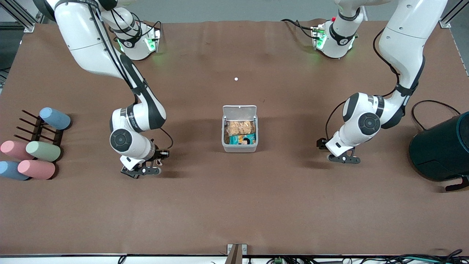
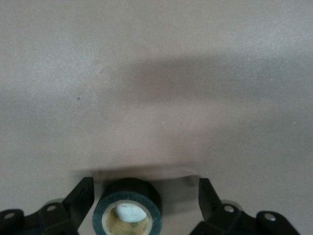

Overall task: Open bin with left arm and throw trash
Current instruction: 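Grasp the tape roll with the left gripper while the right gripper grasps the strip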

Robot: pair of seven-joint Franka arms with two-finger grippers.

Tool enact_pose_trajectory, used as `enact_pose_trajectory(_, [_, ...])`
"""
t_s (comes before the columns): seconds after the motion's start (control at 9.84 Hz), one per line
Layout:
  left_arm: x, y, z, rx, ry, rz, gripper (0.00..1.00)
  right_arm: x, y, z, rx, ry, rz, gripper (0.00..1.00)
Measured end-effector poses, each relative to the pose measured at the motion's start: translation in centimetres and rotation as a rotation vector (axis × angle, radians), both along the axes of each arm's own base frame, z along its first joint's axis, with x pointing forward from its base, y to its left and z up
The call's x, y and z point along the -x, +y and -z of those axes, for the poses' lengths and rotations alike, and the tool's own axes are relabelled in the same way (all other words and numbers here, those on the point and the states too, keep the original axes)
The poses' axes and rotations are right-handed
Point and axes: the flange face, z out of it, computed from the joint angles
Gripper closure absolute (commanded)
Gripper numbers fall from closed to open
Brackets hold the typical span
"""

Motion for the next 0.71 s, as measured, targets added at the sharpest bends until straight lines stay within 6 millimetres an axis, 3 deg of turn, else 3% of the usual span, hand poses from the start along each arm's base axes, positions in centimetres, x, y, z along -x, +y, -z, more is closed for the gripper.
enact_pose_trajectory(0.2, [0.0, 0.0, 0.0, 0.0, 0.0, -0.001, 0.06, -0.2, 0.8, -0.8, 0.0, 0.028, -0.01, 0.88])
enact_pose_trajectory(0.3, [0.0, 0.1, 0.0, 0.0, 0.001, 0.005, 0.06, -0.8, 1.5, -2.3, -0.001, 0.058, -0.016, 0.88])
enact_pose_trajectory(0.51, [0.0, 0.3, -0.1, -0.003, 0.01, 0.022, 0.14, -1.9, 4.0, -7.7, -0.049, 0.087, 0.002, 0.88])
enact_pose_trajectory(0.61, [0.1, 0.5, 0.0, -0.005, 0.019, 0.032, 0.23, -1.9, 5.7, -9.6, -0.086, 0.086, 0.007, 0.88])
enact_pose_trajectory(0.71, [0.1, 1.0, 0.0, -0.006, 0.027, 0.048, 0.45, -1.7, 7.5, -10.5, -0.122, 0.083, 0.016, 0.88])
